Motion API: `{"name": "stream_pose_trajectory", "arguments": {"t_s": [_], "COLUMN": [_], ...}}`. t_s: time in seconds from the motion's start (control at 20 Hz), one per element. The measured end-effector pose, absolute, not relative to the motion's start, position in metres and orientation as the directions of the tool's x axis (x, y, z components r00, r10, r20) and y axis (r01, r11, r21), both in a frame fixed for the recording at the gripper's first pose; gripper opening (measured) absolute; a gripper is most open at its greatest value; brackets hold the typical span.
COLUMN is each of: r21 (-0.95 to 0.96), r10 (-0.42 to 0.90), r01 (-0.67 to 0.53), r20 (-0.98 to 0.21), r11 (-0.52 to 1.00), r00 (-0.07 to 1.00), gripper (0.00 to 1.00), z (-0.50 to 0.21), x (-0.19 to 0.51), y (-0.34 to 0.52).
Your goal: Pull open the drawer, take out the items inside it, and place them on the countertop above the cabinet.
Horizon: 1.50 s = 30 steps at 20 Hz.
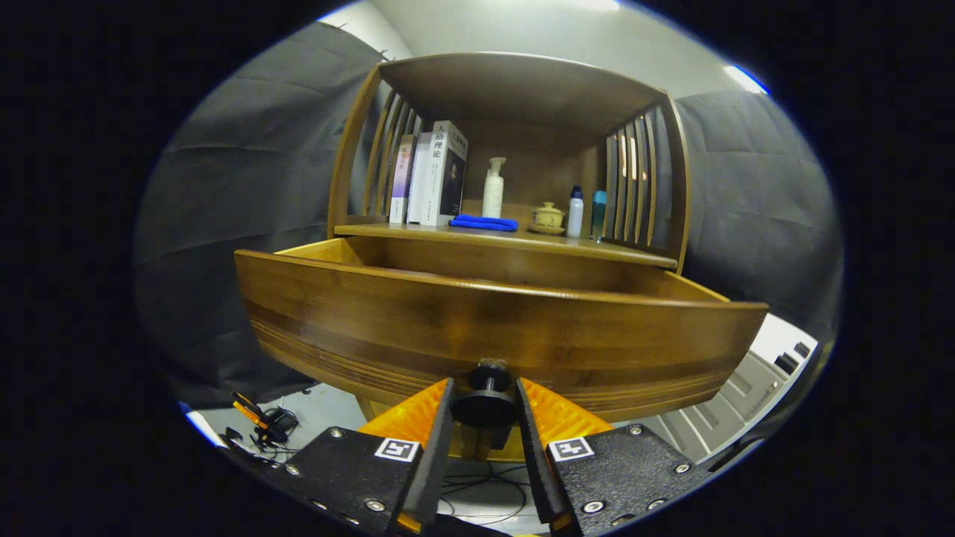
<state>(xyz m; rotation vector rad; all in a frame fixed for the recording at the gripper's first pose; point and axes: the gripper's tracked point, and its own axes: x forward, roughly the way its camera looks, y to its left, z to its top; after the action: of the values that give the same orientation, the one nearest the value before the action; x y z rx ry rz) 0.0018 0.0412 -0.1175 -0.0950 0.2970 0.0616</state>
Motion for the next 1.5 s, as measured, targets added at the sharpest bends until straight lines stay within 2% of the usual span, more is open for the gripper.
{"name": "stream_pose_trajectory", "arguments": {"t_s": [0.2,0.25,0.6,0.9,1.05,1.15,1.3,1.5], "r21": [-0.073,-0.055,0.006,-0.004,0.024,0.014,-0.022,-0.028], "r10": [0.058,0.062,0.014,-0.056,-0.088,-0.136,-0.193,-0.213], "r01": [-0.076,-0.075,-0.013,0.056,0.099,0.153,0.217,0.272], "r20": [-0.229,-0.216,-0.119,-0.211,-0.292,-0.387,-0.548,-0.7], "r11": [0.994,0.996,1.0,0.998,0.995,0.988,0.976,0.962], "r00": [0.972,0.974,0.993,0.976,0.953,0.912,0.814,0.681], "gripper": [0.81,0.85,0.89,0.89,0.89,0.9,0.9,0.9], "z": [-0.078,-0.068,-0.006,-0.001,-0.01,-0.028,-0.064,-0.108], "x": [0.004,0.005,0.04,0.09,0.116,0.127,0.132,0.125], "y": [0.049,0.051,0.053,0.045,0.04,0.026,0.006,-0.011]}}
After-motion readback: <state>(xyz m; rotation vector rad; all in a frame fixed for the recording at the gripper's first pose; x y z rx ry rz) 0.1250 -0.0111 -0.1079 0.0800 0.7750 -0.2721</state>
